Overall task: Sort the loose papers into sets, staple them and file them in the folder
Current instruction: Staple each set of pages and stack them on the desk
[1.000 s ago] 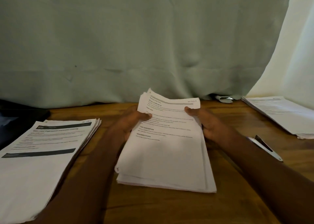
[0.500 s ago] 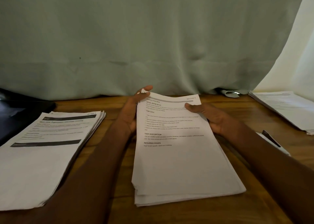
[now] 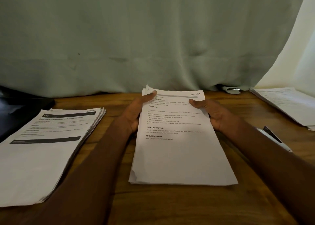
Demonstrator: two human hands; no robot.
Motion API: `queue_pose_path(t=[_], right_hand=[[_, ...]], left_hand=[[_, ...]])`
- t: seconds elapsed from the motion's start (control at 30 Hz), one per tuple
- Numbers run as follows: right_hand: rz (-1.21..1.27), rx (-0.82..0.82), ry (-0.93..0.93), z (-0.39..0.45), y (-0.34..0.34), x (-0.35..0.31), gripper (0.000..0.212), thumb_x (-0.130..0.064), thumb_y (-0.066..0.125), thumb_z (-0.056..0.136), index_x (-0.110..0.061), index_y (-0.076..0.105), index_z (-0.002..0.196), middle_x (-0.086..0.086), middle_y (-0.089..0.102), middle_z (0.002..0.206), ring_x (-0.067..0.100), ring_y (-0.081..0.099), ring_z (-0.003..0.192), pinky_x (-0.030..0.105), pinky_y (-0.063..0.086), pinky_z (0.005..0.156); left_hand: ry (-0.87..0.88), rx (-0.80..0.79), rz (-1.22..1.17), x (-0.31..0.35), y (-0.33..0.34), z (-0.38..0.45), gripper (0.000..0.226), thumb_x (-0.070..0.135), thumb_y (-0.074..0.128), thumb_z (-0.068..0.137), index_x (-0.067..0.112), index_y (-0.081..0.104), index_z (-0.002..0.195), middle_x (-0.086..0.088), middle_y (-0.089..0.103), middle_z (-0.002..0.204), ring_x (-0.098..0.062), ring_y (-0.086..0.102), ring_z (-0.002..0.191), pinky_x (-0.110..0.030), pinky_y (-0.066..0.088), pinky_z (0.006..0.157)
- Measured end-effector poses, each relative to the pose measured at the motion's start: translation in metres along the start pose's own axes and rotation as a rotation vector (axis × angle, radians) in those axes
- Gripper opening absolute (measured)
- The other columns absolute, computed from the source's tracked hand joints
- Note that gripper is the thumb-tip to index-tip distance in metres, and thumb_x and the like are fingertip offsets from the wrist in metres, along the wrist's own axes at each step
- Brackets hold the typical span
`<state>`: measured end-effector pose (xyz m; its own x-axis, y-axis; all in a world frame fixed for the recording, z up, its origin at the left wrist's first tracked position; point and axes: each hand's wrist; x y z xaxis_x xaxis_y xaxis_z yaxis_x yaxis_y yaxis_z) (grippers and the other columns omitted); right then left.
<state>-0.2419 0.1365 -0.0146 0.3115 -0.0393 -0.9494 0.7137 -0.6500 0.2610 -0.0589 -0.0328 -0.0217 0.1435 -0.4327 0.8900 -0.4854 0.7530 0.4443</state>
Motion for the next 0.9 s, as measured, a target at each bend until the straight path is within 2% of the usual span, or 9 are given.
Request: queue_pose_path(t=[0.13, 0.2, 0.27, 0.4, 0.53, 0.63, 0.7, 0.83, 0.9], right_hand=[[0.016, 0.027, -0.03, 0.002, -0.002, 0.001, 0.04, -0.001, 0.067, 0.094, -0.002, 0.061, 0.134, 0.021, 0.07, 0.124, 0.041, 0.067, 0.114, 0.056, 0.055, 0.095], [0.025, 0.037, -0.04, 0.003, -0.001, 0.001, 0.038, -0.002, 0.067, 0.094, -0.002, 0.062, 0.132, 0.021, 0.07, 0.124, 0.042, 0.067, 0.114, 0.058, 0.053, 0.099], [0.034, 0.054, -0.063, 0.002, -0.001, 0.001, 0.037, -0.002, 0.068, 0.094, -0.001, 0.063, 0.13, 0.02, 0.071, 0.122, 0.041, 0.068, 0.112, 0.058, 0.053, 0.097], [0.039, 0.074, -0.074, 0.003, -0.008, 0.001, 0.035, -0.005, 0.068, 0.095, -0.003, 0.064, 0.13, 0.019, 0.072, 0.121, 0.039, 0.07, 0.111, 0.052, 0.058, 0.089], [-0.019, -0.006, -0.023, 0.002, -0.007, 0.0, 0.033, -0.003, 0.063, 0.097, -0.004, 0.064, 0.13, 0.018, 0.072, 0.122, 0.038, 0.07, 0.11, 0.049, 0.059, 0.085], [-0.053, 0.0, -0.03, 0.003, -0.006, 0.001, 0.037, 0.002, 0.064, 0.095, -0.002, 0.063, 0.132, 0.019, 0.07, 0.125, 0.04, 0.068, 0.114, 0.056, 0.053, 0.099], [-0.087, -0.01, -0.023, 0.003, -0.005, 0.002, 0.039, 0.0, 0.067, 0.093, -0.003, 0.064, 0.132, 0.019, 0.071, 0.124, 0.041, 0.068, 0.114, 0.058, 0.051, 0.102], [-0.059, 0.041, -0.029, -0.002, 0.001, 0.001, 0.034, -0.012, 0.071, 0.094, 0.0, 0.066, 0.125, 0.02, 0.074, 0.117, 0.038, 0.072, 0.103, 0.05, 0.06, 0.083], [-0.088, 0.143, -0.06, -0.001, 0.003, 0.001, 0.033, -0.016, 0.071, 0.095, -0.002, 0.064, 0.124, 0.019, 0.073, 0.117, 0.038, 0.071, 0.102, 0.052, 0.059, 0.085]], left_hand=[[-0.023, 0.021, 0.088, -0.003, 0.001, 0.002, 0.041, 0.012, 0.071, 0.093, 0.004, 0.064, 0.133, -0.02, 0.073, 0.121, -0.037, 0.073, 0.108, -0.047, 0.064, 0.079], [0.003, 0.024, 0.124, -0.003, -0.001, 0.004, 0.038, 0.009, 0.07, 0.093, 0.006, 0.066, 0.13, -0.018, 0.074, 0.119, -0.035, 0.074, 0.106, -0.044, 0.064, 0.076], [0.015, 0.008, 0.156, -0.003, -0.002, 0.003, 0.036, 0.01, 0.069, 0.093, 0.007, 0.066, 0.129, -0.017, 0.074, 0.121, -0.036, 0.073, 0.108, -0.046, 0.063, 0.082], [0.033, 0.033, 0.243, -0.005, -0.003, 0.006, 0.038, 0.01, 0.066, 0.097, 0.006, 0.064, 0.134, -0.018, 0.071, 0.127, -0.041, 0.068, 0.118, -0.06, 0.05, 0.106], [0.072, 0.058, 0.314, -0.007, -0.002, 0.008, 0.033, 0.011, 0.063, 0.099, 0.008, 0.064, 0.132, -0.016, 0.074, 0.121, -0.039, 0.071, 0.113, -0.059, 0.053, 0.102], [0.095, 0.084, 0.32, -0.006, -0.007, 0.012, 0.029, 0.021, 0.06, 0.103, 0.007, 0.067, 0.127, -0.015, 0.075, 0.119, -0.037, 0.072, 0.111, -0.055, 0.055, 0.099], [0.152, 0.151, 0.355, -0.007, -0.01, 0.016, 0.025, 0.024, 0.054, 0.107, 0.01, 0.069, 0.121, -0.013, 0.077, 0.114, -0.035, 0.074, 0.107, -0.052, 0.058, 0.094], [0.265, 0.247, 0.443, -0.01, -0.011, 0.025, 0.022, 0.021, 0.049, 0.108, 0.013, 0.07, 0.109, -0.009, 0.079, 0.107, -0.032, 0.076, 0.099, -0.046, 0.06, 0.085], [0.279, 0.249, 0.474, -0.015, -0.007, 0.026, 0.022, 0.023, 0.048, 0.108, 0.013, 0.067, 0.116, -0.007, 0.079, 0.107, -0.028, 0.077, 0.097, -0.043, 0.061, 0.081]])
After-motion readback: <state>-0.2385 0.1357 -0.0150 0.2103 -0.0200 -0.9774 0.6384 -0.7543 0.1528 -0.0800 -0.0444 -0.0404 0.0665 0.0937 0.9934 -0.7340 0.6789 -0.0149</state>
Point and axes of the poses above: each hand's wrist, its own z-axis towards the middle knuckle, its own y-axis out of the palm, x = y × z
